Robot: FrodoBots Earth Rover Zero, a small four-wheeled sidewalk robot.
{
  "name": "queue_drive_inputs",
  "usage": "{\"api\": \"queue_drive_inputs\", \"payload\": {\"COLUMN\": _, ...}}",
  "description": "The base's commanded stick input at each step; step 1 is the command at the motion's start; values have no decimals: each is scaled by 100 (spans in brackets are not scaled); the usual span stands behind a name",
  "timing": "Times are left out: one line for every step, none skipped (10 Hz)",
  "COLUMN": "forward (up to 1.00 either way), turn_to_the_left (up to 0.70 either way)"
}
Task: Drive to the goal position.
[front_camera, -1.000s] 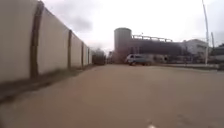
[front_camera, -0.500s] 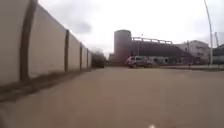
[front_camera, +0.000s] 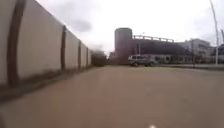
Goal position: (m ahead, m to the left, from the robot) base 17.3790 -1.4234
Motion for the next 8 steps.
{"api": "queue_drive_inputs", "payload": {"forward": 100, "turn_to_the_left": 0}}
{"api": "queue_drive_inputs", "payload": {"forward": 100, "turn_to_the_left": 0}}
{"api": "queue_drive_inputs", "payload": {"forward": 100, "turn_to_the_left": 0}}
{"api": "queue_drive_inputs", "payload": {"forward": 100, "turn_to_the_left": 0}}
{"api": "queue_drive_inputs", "payload": {"forward": 100, "turn_to_the_left": 0}}
{"api": "queue_drive_inputs", "payload": {"forward": 100, "turn_to_the_left": 0}}
{"api": "queue_drive_inputs", "payload": {"forward": 100, "turn_to_the_left": 0}}
{"api": "queue_drive_inputs", "payload": {"forward": 100, "turn_to_the_left": 0}}
